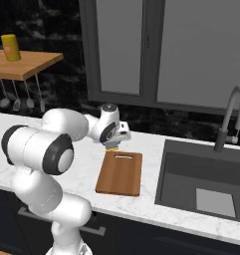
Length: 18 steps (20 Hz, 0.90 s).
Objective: Pick up the sponge from the counter and clean the cutting board by briefly scrubbing or pressing down on the cutting board. Once finished, release the sponge.
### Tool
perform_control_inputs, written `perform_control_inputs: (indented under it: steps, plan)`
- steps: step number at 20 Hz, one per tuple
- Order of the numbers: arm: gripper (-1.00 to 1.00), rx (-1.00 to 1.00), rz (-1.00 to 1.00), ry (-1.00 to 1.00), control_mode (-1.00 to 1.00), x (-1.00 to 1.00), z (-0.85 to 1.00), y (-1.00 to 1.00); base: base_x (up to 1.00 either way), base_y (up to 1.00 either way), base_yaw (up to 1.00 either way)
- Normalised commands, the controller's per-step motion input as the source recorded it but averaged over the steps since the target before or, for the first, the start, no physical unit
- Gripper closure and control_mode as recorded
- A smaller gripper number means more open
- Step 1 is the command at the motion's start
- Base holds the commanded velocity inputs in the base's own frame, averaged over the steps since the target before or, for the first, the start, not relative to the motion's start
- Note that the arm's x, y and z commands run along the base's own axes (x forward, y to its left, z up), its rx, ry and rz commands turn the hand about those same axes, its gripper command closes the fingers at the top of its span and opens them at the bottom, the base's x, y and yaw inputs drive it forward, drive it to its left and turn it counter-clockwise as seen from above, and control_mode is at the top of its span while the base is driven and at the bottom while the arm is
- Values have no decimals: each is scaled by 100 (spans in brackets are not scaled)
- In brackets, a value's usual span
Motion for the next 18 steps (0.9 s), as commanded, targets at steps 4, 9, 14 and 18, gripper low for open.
perform_control_inputs:
  steps: [4,9,14,18]
  plan:
    - [100,0,18,10,-100,-1,0,100,0,0,0]
    - [100,0,12,11,-100,-12,-20,98,0,0,0]
    - [-100,0,7,10,-100,-18,-50,77,0,0,0]
    - [-100,2,2,4,-100,-3,-52,49,0,0,0]
